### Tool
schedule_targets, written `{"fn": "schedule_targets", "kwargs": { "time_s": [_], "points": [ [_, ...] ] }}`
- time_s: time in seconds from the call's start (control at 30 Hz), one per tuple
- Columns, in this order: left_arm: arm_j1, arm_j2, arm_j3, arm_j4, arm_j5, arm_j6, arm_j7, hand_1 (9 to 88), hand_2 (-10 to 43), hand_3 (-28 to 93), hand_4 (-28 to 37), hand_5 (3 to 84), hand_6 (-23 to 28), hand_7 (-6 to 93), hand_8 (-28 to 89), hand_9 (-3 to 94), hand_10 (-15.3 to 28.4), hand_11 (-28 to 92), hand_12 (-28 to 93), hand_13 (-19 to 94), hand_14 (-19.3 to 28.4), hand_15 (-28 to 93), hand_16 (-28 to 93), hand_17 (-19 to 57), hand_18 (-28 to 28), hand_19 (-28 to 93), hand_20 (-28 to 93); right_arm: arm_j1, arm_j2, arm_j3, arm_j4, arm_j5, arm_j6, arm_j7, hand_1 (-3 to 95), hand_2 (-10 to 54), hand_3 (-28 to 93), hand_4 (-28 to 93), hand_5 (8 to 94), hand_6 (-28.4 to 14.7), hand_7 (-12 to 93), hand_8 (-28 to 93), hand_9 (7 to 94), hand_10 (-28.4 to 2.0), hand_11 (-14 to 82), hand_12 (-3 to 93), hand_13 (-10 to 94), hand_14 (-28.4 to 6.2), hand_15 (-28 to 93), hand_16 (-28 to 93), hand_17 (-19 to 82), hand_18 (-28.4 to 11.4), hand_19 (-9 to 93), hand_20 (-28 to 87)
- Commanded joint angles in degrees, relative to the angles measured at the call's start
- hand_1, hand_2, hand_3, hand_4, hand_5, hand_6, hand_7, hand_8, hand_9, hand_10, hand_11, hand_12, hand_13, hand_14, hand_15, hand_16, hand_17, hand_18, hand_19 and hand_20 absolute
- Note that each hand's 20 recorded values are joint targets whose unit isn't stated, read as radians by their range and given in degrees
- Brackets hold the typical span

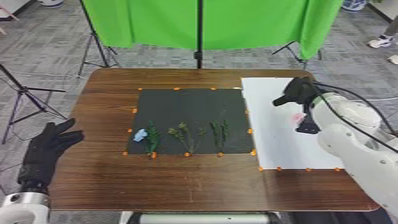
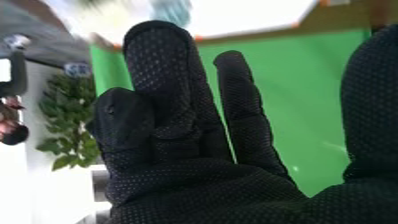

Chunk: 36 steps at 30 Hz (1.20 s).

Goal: Arrange flowers

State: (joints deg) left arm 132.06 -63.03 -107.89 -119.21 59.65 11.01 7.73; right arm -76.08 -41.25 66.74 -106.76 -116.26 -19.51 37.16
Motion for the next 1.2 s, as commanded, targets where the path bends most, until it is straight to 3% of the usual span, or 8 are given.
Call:
{"fn": "schedule_targets", "kwargs": {
  "time_s": [0.03,0.43,0.97,1.07,1.2],
  "points": [
    [1.26,-0.99,-0.27,-0.19,0.41,-1.14,-1.03,15.5,32.1,57,-28.3,45.4,8.6,7.1,-6,49.8,17.1,18,8,41,19.8,21,-4,11.2,13.9,18,17,-2.97,0.77,0.75,1.06,-0.43,0.19,0.86,28.1,-9.5,59,-12,51.3,-2.5,8,-6,63.1,-20.0,18.4,27.2,75,-13.0,61,31,49,-20.7,90,46],
    [2.01,-1.48,-0.57,-0.62,0.52,-1.24,-1.42,15.3,31.7,58,-28.3,45.3,8.5,7.0,-6,49.8,17.1,18,8,41,19.9,21,-4,11.2,14.0,18,17,-4.9,1.94,1.72,0.56,-3.58,1.42,2.53,29.4,-9.5,60,-12,52.5,-2.3,9,-6,63.9,-19.6,19.5,27.1,76,-11.9,61,31,49,-20.5,91,45],
    [1.91,-1.72,-0.71,-0.59,0.71,-1.78,-1.74,15.7,31.1,57,-28.3,45.2,8.5,6.9,-6,49.6,17.0,18,8,41,20.1,21,-4,11.1,14.0,18,17,-7.48,-0.98,-0.7,4.28,-4.31,1.54,2.11,33.8,-9.5,64,-12,52.8,-1.5,10,-7,64.1,-19.1,19.8,26.9,77,-11.0,61,31,50,-19.9,92,44],
    [1.98,-1.8,-0.87,-0.59,0.63,-1.79,-1.74,15.6,31.0,57,-28.3,45.2,8.5,6.9,-6,49.6,17.0,18,8,41,20.0,21,-4,11.1,14.0,18,17,-8.66,-0.94,-1.51,4.9,-4.96,6.31,1.96,38.5,-9.5,66,-12,53.4,-0.7,11,-7,64.8,-18.6,20.2,26.8,78,-9.9,61,31,51,-19.1,92,43],
    [2.22,-1.88,-0.9,-0.69,0.65,-1.65,-1.81,15.7,30.9,57,-28.3,45.1,8.5,6.9,-6,49.7,17.1,18,8,41,20.1,21,-4,11.1,14.1,18,17,-10.14,-0.61,-3.39,5.61,-6.76,16.82,1.15,47.3,-9.5,66,-15,57.5,-0.1,14,-8,68.4,-16.5,21.8,28.4,81,-7.5,60,31,53,-17.3,92,43]
  ]
}}
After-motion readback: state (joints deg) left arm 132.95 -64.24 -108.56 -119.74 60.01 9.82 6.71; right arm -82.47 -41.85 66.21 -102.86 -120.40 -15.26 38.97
